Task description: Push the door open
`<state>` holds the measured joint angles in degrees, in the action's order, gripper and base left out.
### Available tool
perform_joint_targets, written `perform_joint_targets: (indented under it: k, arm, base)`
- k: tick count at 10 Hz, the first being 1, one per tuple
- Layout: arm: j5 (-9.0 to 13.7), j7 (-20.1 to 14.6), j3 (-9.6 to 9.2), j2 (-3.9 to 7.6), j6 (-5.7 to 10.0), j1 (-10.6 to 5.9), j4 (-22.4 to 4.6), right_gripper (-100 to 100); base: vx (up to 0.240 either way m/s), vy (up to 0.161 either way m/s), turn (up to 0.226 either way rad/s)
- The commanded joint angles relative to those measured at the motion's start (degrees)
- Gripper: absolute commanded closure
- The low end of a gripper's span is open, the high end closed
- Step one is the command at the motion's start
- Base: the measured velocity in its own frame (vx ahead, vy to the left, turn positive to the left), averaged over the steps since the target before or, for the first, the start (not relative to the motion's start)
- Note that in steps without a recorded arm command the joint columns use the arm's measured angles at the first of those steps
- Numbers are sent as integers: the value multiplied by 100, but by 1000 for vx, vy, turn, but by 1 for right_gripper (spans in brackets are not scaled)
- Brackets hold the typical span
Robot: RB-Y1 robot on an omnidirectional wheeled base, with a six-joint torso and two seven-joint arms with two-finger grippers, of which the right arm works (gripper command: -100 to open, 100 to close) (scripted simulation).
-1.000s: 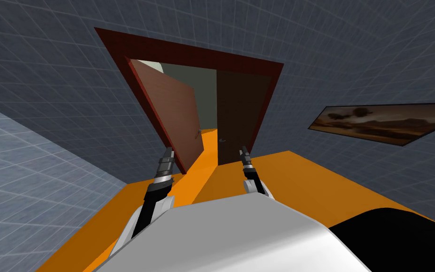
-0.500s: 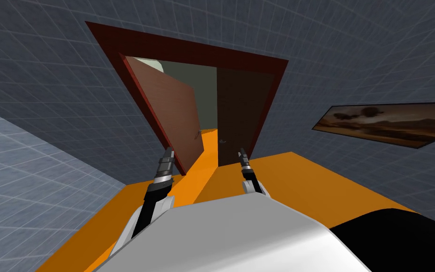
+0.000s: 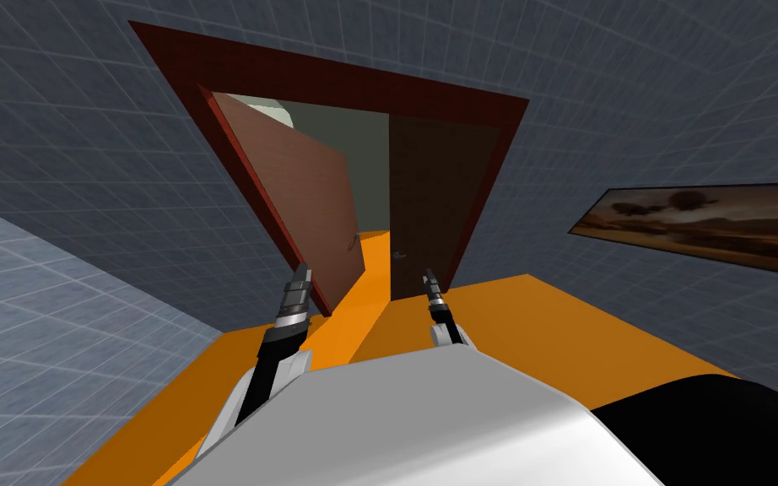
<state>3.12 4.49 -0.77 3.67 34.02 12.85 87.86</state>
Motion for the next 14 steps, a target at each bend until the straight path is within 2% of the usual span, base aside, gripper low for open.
perform_joint_targets:
  k: [1,7,14]
  arm:
    - [-7,-24,1,6,90,-82,-286,-100]
    - [-51,-49,-15,-72,298,-394,-1312,-100]
    - [-98,-75,-32,-213,517,-721,-2364,-100]
  base:
    - [90,-12,26]
    - [98,-22,25]
    - [98,-23,23]
